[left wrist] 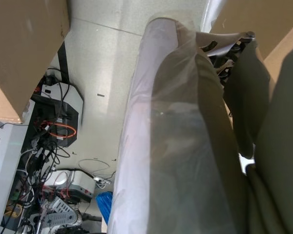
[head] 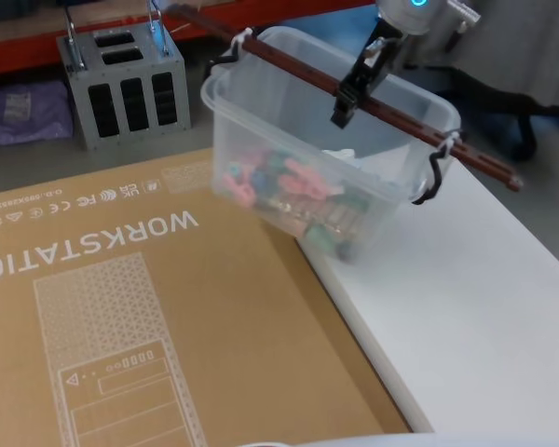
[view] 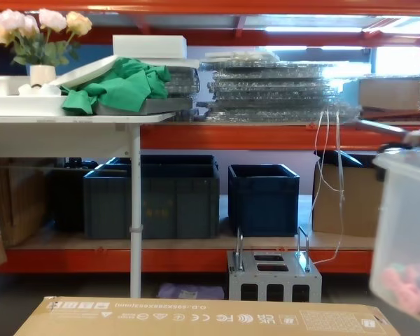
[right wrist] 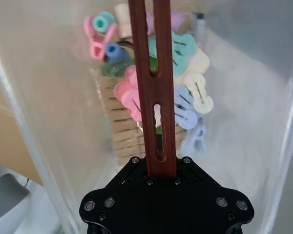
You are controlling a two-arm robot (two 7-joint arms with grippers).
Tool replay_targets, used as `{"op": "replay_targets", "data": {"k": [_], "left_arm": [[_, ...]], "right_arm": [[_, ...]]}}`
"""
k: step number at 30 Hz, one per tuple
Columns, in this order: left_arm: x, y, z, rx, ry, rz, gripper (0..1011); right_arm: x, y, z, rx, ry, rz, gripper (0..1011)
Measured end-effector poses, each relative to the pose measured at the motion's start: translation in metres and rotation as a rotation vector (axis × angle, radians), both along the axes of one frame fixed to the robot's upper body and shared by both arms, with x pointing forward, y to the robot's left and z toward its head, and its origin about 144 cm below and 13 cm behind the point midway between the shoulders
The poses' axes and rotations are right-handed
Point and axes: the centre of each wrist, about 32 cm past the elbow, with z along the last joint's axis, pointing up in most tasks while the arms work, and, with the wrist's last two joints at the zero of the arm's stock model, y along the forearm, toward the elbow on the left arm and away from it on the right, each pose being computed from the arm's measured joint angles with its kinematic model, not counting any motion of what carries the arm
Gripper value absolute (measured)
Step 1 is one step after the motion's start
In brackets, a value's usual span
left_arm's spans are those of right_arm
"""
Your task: Use one hand to grasp the basket and place it at the designated location.
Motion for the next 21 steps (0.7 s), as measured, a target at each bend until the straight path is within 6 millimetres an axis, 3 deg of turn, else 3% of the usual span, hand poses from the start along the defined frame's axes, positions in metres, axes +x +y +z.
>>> {"op": "replay_targets", "data": {"k": [2, 6, 9, 21], "left_arm": [[0.000, 0.001, 0.000, 0.002, 0.000, 0.002, 0], [0.000, 0.000, 0.000, 0.000, 0.000, 0.000, 0], [0.000, 0.001, 0.000, 0.002, 0.000, 0.002, 0], [0.000, 0.001, 0.000, 0.001, 0.000, 0.001, 0]], "right_arm": [[-0.002, -0.019, -0.003, -0.006, 0.016, -0.068, 0], [-0.003, -0.030, -0.005, -0.008, 0.026, -0.112, 0], [-0.010, -0.060, -0.012, -0.002, 0.054, -0.230, 0], [-0.015, -0.077, -0.016, 0.007, 0.073, -0.299, 0]]}}
